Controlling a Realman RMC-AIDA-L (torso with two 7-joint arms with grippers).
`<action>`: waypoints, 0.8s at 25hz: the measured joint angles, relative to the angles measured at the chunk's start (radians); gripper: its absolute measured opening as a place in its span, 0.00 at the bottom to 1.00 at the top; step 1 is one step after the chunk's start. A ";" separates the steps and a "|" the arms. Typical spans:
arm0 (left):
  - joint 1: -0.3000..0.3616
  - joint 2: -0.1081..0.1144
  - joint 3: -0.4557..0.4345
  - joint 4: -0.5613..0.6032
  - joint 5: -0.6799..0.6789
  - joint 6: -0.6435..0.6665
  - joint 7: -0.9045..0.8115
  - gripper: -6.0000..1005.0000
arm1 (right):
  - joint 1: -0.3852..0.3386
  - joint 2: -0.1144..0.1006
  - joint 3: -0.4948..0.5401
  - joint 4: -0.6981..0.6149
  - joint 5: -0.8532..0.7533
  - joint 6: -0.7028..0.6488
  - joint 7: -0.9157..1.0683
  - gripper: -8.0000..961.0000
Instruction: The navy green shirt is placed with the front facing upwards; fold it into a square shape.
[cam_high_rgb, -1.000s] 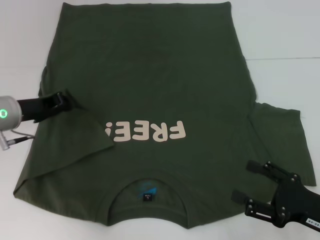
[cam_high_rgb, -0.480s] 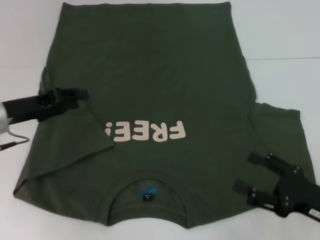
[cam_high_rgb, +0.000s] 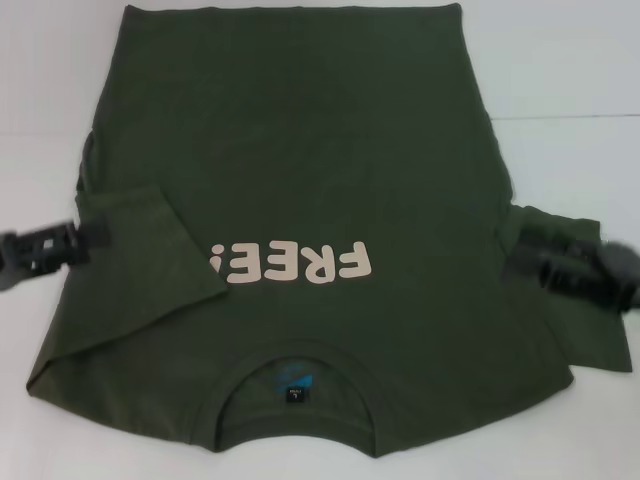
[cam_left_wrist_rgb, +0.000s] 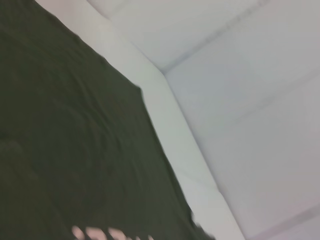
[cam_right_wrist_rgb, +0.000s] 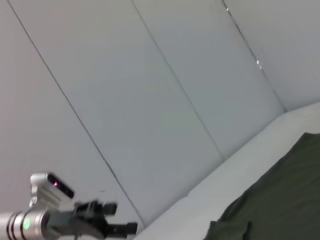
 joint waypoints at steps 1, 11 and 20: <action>0.007 0.000 -0.002 0.008 0.006 0.032 0.017 0.80 | 0.010 -0.006 -0.005 -0.054 -0.001 -0.013 0.088 0.96; 0.040 0.003 -0.021 0.064 0.065 0.196 0.138 0.85 | 0.174 -0.160 -0.025 -0.293 -0.231 -0.035 0.880 0.95; 0.035 0.002 -0.012 0.053 0.070 0.204 0.175 0.85 | 0.299 -0.270 -0.100 -0.331 -0.620 -0.094 1.102 0.95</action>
